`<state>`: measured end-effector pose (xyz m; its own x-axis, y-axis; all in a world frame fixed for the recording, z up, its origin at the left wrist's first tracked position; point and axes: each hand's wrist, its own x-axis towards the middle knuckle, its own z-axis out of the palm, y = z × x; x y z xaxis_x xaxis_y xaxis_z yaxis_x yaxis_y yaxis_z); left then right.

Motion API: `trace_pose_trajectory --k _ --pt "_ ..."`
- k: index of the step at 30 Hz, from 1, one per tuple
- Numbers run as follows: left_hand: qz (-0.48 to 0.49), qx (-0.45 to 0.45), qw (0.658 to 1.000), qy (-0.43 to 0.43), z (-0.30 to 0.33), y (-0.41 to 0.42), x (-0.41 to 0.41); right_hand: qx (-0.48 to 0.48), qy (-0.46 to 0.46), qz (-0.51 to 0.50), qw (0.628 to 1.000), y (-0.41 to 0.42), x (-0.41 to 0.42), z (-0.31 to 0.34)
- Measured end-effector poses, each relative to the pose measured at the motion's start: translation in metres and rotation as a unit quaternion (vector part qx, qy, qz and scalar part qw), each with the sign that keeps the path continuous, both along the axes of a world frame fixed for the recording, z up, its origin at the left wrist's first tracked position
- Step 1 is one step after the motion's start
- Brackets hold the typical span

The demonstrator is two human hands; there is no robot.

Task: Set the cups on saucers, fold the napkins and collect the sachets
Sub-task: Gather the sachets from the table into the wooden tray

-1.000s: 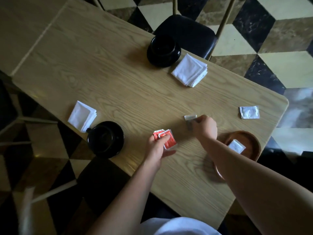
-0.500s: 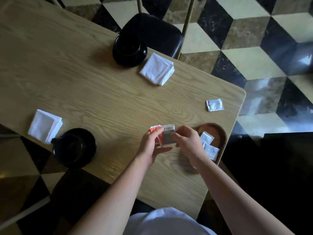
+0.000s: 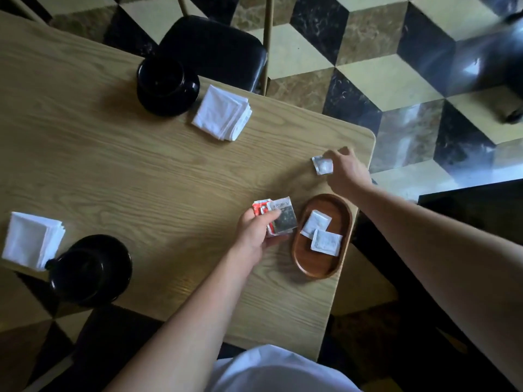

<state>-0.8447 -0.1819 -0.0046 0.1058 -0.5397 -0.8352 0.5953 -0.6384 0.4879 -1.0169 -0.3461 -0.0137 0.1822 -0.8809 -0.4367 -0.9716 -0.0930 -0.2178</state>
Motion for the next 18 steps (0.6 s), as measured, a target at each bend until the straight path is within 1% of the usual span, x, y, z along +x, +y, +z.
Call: trace_pose_trajectory --k 2,3,6,10,12,14,15,17,18 --pt "-0.017 0.009 1.0 0.007 0.001 -0.003 -0.005 0.014 0.063 0.096 0.993 -0.02 0.009 0.002" --pt "-0.022 0.01 1.0 0.01 0.001 -0.004 -0.007 0.011 0.082 0.124 0.989 -0.028 0.014 0.003" --pt "-0.04 0.003 0.999 0.02 0.003 -0.006 -0.014 0.002 0.108 0.148 0.983 -0.041 0.022 0.004" --pt "-0.047 0.001 0.999 0.016 0.006 -0.008 -0.022 0.01 0.104 0.154 0.983 -0.043 0.016 0.005" --pt "-0.044 0.003 0.999 0.004 0.006 -0.008 -0.026 0.031 0.053 0.105 0.993 -0.035 0.013 0.006" --pt "-0.036 0.008 0.999 -0.003 0.008 -0.007 -0.031 0.056 -0.046 0.01 0.997 -0.018 0.008 0.011" --pt "-0.031 0.012 0.999 -0.002 0.009 -0.006 -0.034 0.065 -0.096 -0.037 0.993 -0.006 0.002 0.014" --pt "-0.017 0.023 1.0 0.001 0.013 -0.004 -0.042 0.1 -0.198 -0.126 0.967 0.027 -0.017 0.026" --pt "-0.012 0.03 0.999 -0.001 0.015 -0.003 -0.046 0.131 -0.257 -0.174 0.941 0.046 -0.027 0.033"
